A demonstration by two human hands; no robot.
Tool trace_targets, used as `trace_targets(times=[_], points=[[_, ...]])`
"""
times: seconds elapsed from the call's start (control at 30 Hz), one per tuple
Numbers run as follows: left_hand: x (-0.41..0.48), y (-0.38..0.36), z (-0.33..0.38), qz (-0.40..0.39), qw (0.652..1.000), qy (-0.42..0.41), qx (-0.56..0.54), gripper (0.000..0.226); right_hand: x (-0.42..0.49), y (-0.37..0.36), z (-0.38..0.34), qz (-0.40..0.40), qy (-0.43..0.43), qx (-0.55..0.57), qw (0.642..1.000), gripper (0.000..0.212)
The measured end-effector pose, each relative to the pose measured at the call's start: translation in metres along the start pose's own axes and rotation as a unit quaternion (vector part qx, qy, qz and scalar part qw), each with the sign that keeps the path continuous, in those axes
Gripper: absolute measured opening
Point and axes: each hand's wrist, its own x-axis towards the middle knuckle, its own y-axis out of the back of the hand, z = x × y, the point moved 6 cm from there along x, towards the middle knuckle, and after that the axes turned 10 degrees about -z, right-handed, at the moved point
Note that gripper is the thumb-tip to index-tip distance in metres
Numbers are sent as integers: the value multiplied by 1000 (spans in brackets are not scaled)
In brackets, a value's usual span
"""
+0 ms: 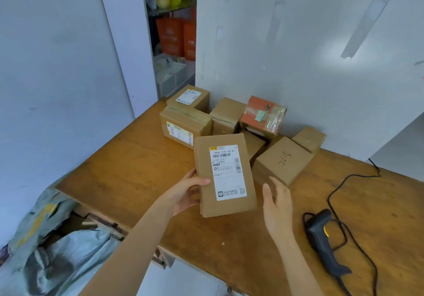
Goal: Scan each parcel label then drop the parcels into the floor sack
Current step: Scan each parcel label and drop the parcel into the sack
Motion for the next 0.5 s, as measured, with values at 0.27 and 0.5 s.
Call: trace_targets(times=[0.27,0.5], points=[[-110,104,25,89,995,-24,-30,83,-46,-147,-123,-115,58,156,979,49],[-207,230,43,208,974,-48,-76,62,-71,-296,-211,-219,107,144,959,45]])
